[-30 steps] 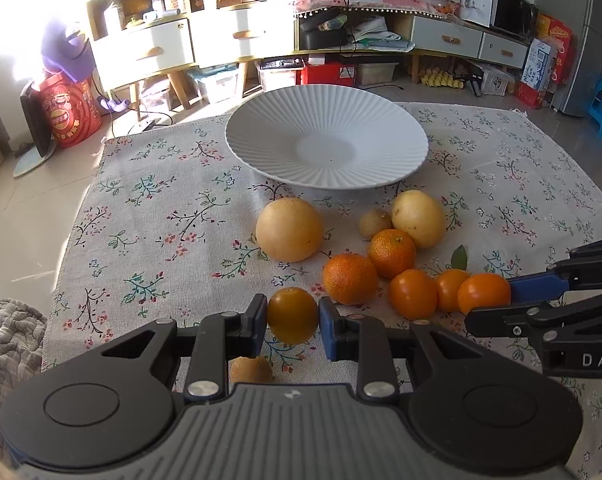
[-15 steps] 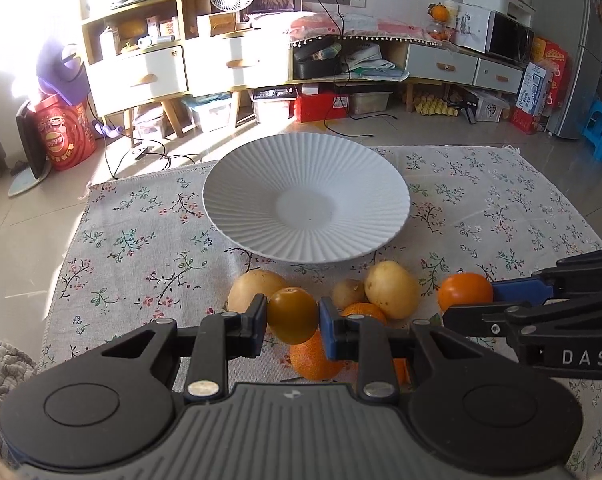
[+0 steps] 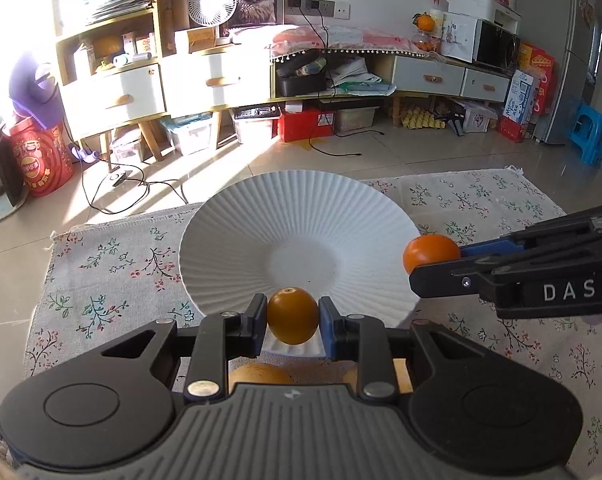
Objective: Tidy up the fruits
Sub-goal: 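Carry both held cherry tomatoes up and over the white bowl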
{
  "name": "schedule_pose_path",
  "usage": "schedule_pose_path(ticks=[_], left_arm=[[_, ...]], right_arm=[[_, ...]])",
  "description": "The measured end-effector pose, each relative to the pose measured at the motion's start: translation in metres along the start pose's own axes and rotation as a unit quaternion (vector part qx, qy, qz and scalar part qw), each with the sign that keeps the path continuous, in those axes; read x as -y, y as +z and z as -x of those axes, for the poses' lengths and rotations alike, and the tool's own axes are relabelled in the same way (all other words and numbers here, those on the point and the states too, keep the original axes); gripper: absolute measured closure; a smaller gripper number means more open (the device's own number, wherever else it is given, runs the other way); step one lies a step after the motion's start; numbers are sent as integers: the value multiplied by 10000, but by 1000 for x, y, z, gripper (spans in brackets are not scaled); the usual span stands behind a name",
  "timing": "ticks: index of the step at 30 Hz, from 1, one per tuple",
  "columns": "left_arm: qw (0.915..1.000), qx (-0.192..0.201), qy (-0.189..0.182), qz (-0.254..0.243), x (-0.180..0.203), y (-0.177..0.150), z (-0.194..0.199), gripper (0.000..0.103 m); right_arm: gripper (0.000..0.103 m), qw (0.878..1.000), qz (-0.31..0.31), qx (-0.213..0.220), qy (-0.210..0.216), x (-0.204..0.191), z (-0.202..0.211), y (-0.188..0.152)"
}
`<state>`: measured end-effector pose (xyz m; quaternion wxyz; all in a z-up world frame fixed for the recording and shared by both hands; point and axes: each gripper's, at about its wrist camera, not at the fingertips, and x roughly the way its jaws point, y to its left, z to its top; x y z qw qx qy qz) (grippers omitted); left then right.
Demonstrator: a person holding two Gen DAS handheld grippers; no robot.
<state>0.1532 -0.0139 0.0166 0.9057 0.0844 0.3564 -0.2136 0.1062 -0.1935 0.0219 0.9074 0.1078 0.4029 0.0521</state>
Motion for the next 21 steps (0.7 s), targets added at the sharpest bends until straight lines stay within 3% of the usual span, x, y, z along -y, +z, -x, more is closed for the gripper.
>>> schedule_pose_path(ticks=[21], left_arm=[[9999, -63, -120, -35, -6, 5, -50, 99]], right_arm=[[75, 9998, -145, -156, -38, 17, -50, 17]])
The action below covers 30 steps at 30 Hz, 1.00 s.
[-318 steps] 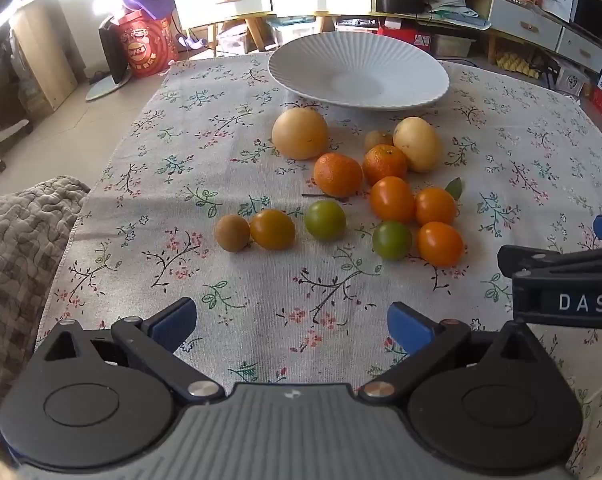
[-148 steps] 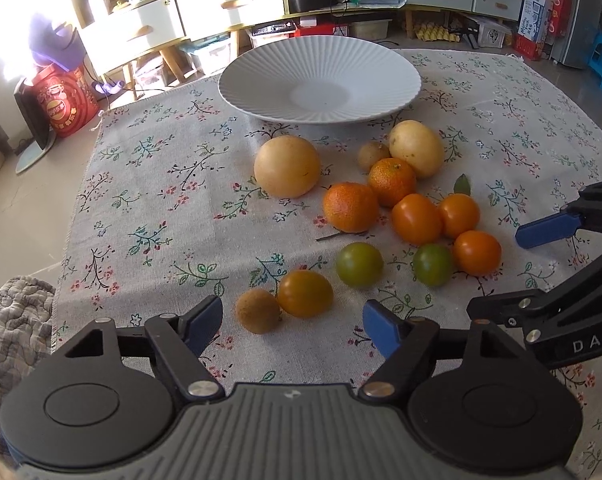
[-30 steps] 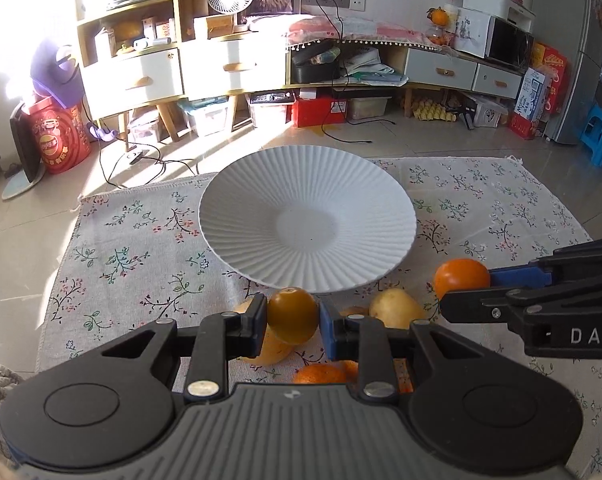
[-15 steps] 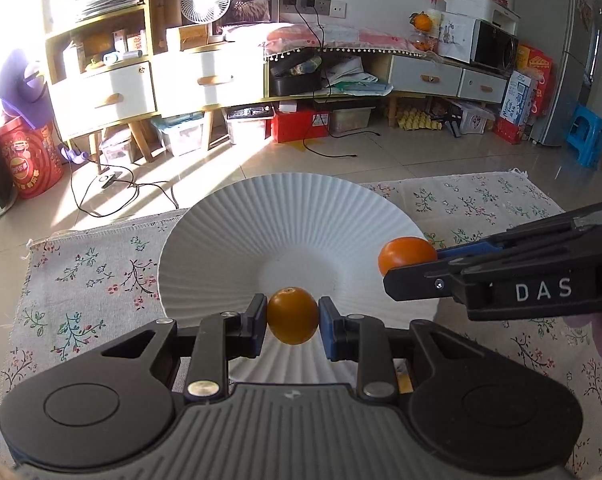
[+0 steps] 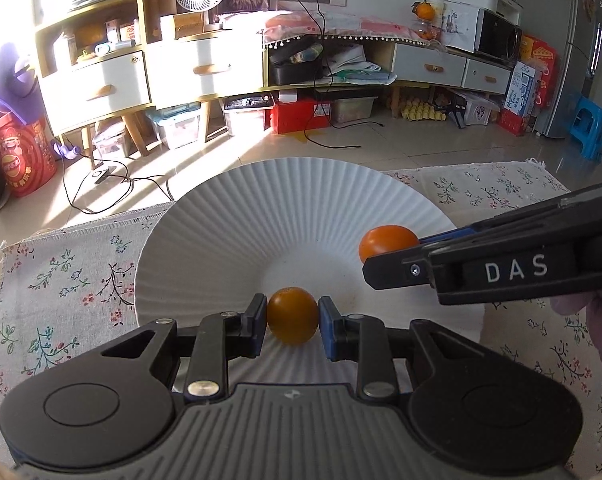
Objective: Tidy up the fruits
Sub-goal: 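Carry both held cherry tomatoes up and over the white bowl, then open both grippers to drop the cherry tomatoes into the bowl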
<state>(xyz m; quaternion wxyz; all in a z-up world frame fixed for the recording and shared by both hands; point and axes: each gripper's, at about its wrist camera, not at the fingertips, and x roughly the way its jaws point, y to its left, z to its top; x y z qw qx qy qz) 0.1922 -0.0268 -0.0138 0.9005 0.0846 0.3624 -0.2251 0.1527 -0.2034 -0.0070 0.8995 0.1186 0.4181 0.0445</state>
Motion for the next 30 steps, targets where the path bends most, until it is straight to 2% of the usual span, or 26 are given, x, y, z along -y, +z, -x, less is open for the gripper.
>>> schedule_pose_path(ticks=[12, 14, 18, 20, 21, 23, 30], left_arm=[[10000, -38, -14, -20, 1, 4, -4, 97], [10000, -16, -7, -43, 1, 5, -2, 86], [10000, 35, 11, -88, 3, 4, 1, 69], [9999, 62, 18, -95, 4, 4, 4, 52], [9999, 96, 29, -94, 4, 4, 6, 49], [9998, 144, 59, -104, 6, 5, 11, 35], [9995, 191, 145, -202, 11, 6, 24, 18]], right_arm=[[73, 10000, 24, -58, -16, -2, -5, 1], [70, 10000, -21, -42, 21, -1, -3, 2], [53, 9999, -54, 16, 118, -1, 3, 2], [47, 9999, -40, 49, 156, -1, 7, 2], [44, 9998, -54, 60, 176, -1, 9, 2], [39, 9997, -72, 99, 199, -1, 13, 2], [24, 9993, -77, 223, 279, -5, 28, 3]])
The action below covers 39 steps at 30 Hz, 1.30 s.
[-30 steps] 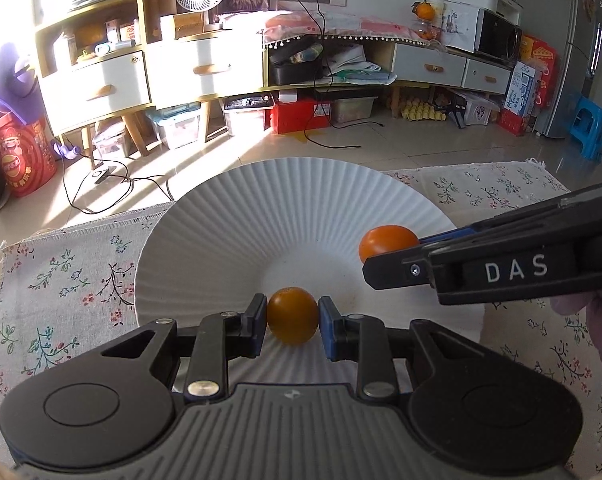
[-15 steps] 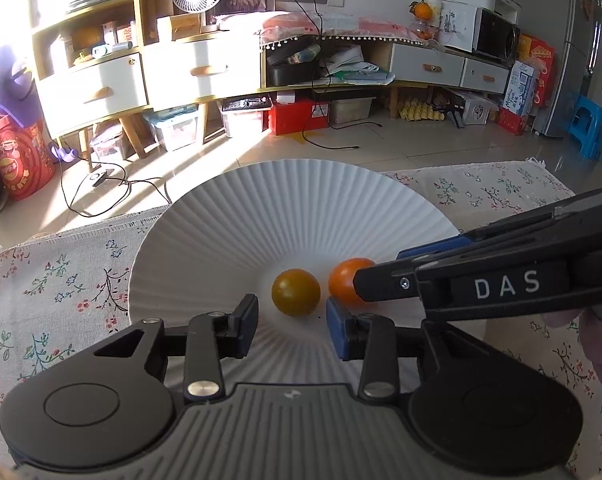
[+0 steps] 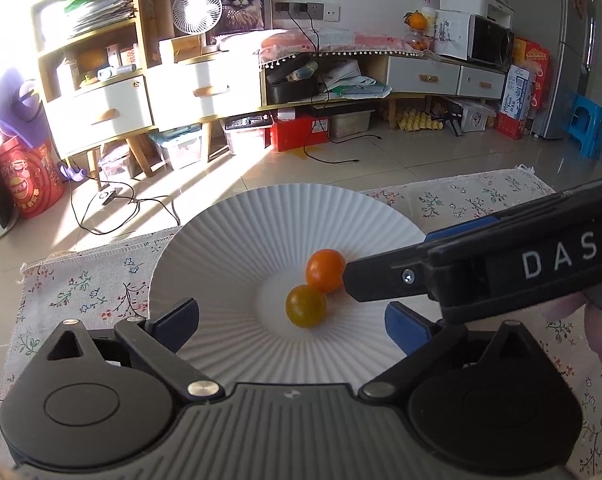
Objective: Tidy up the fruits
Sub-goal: 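Open both grippers to drop the cherry tomatoes into the bowl, then withdraw both open grippers from the bowl back toward the fruit cluster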
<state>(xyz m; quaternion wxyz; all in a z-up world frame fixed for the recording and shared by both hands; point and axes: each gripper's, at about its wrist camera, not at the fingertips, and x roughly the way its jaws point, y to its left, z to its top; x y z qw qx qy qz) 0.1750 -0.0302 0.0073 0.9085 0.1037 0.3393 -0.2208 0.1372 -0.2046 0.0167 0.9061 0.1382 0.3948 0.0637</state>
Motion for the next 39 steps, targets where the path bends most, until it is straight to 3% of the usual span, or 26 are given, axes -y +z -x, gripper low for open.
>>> schedule_pose_path(ticks=[9, 39], left_arm=[[9998, -105, 159, -76, 4, -5, 16, 18], [9970, -591, 472, 183, -1, -49, 81, 18]], right_arm=[[9, 9999, 98, 72, -57, -5, 16, -4], [1, 9972, 540, 112, -502, -29, 60, -50]])
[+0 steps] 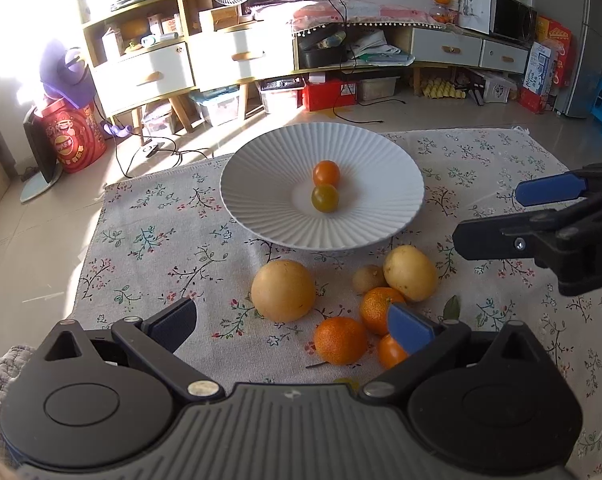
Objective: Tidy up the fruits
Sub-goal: 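Withdraw both open grippers from the bowl back toward the fruit cluster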
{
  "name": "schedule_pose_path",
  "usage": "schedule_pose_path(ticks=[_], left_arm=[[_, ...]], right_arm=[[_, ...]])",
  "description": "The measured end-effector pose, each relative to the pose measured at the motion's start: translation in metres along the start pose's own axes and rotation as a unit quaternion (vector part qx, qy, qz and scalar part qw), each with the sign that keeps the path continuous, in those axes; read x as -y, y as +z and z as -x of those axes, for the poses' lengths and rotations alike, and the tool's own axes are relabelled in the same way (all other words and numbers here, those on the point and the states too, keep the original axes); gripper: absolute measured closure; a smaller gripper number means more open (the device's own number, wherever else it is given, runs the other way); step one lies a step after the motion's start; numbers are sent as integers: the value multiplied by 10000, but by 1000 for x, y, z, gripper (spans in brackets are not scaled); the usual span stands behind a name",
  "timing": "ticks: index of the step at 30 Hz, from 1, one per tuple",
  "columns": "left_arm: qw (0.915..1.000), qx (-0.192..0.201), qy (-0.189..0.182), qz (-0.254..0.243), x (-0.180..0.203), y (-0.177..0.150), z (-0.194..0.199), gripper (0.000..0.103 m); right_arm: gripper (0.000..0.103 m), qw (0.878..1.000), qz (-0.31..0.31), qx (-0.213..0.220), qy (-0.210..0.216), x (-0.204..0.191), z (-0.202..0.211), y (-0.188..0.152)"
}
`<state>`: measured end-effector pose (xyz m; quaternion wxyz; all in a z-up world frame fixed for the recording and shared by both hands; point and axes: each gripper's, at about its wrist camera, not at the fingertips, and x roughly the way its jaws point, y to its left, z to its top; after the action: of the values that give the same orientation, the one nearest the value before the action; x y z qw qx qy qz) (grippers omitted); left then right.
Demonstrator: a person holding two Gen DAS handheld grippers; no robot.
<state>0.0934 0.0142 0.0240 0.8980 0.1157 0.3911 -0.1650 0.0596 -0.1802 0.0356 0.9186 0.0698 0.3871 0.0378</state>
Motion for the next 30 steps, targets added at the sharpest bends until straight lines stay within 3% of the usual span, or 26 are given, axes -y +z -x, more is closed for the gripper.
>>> schedule_pose_path(ticks=[18, 30], left_arm=[[9994, -168, 100, 289, -28, -45, 12, 18], [9995, -318, 45, 49, -29, -68, 0, 18]], right_arm=[[1, 9987, 480, -176, 52, -16, 7, -50], [1, 9946, 996, -268, 113, -36, 4, -89]])
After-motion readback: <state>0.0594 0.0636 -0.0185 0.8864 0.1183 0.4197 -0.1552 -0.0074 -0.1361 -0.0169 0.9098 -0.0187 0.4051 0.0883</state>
